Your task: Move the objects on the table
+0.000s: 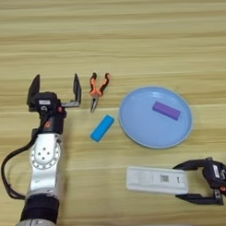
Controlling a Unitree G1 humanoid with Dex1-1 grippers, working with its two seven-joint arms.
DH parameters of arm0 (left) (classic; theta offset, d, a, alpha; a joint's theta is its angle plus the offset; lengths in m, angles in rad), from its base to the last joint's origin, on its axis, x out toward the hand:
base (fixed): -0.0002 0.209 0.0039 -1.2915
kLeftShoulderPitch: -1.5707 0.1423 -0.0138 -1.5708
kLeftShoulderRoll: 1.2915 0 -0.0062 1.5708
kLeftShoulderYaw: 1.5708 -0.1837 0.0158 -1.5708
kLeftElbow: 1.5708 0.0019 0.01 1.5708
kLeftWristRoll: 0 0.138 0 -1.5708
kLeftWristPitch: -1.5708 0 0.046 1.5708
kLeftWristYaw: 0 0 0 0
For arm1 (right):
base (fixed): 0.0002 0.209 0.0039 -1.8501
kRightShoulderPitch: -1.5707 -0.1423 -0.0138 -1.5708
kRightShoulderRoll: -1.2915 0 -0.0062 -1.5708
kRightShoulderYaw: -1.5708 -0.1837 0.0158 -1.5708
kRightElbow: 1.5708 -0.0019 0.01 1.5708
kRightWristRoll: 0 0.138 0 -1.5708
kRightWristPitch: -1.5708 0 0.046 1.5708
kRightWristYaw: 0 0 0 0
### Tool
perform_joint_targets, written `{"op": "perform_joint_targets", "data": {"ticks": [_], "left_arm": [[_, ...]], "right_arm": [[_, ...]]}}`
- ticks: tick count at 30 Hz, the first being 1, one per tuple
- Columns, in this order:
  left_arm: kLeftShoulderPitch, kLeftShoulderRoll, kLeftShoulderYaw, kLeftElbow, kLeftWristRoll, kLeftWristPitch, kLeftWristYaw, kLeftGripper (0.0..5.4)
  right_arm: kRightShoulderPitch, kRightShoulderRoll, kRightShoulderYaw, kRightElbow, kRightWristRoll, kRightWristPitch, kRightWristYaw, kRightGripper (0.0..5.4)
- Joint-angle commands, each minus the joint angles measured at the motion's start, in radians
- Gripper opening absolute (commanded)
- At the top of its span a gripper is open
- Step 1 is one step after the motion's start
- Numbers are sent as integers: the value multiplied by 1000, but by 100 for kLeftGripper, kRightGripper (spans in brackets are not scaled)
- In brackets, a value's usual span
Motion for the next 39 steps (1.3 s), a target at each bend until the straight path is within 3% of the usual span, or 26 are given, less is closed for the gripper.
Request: {"op": "perform_joint_targets", "data": {"ticks": [1, 18, 20, 23, 30, 37, 39], "left_arm": [[-7, -6, -4, 8, 11, 4, 5, 540], [9, 4, -13, -14, 4, 7, -19, 540], [23, 7, -23, -33, -19, 16, -51, 540], [61, 23, -62, -104, -92, 62, -165, 540], [126, 121, -170, -318, -210, 218, -430, 540], [151, 217, -243, -465, -265, 363, -611, 540], [163, 265, -265, -545, -312, 441, -682, 540]], "right_arm": [[6, -1, 11, 19, -32, 25, -15, 293], [6, 11, -11, -24, 24, 56, -19, 293], [12, 11, -16, -39, 34, 63, -20, 292], [14, 10, -29, -60, 48, 81, -27, 292], [-6, -5, -71, -90, 72, 109, -19, 292], [-35, -34, -121, -98, 90, 127, -8, 292], [-41, -51, -141, -98, 91, 130, -1, 292]]}}
